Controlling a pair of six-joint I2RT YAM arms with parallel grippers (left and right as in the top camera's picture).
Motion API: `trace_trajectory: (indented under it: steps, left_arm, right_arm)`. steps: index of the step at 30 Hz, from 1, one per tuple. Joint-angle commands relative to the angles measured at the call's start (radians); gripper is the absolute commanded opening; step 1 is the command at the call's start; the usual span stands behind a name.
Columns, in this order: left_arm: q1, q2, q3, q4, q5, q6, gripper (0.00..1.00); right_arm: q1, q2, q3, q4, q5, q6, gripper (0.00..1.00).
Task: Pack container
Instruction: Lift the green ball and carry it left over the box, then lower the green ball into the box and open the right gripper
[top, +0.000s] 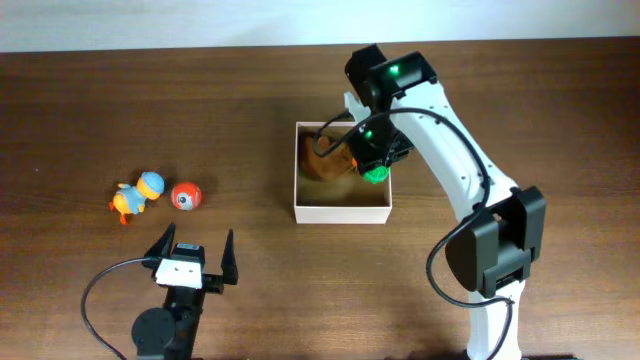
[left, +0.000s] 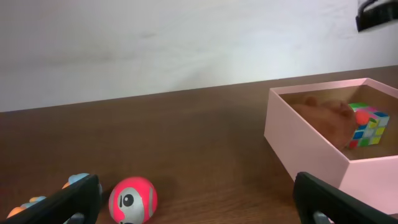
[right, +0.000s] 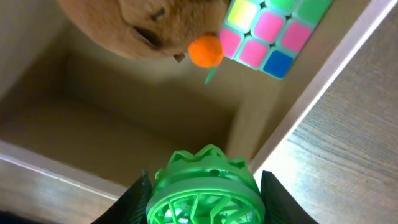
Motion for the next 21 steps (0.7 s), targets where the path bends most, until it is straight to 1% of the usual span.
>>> trace_trajectory:
  steps: [1, 21]
  left_arm:
    - [0.006, -0.009, -0.002, -0.006, 0.000, 0.019, 0.99]
    - [0.006, -0.009, -0.002, -0.006, 0.000, 0.019, 0.99]
  right_arm:
    - [0.004, -0.004, -0.048, 0.022, 0.013, -0.007, 0.36]
    - [0.005, -0.003, -0.092, 0.064, 0.013, -0.008, 0.36]
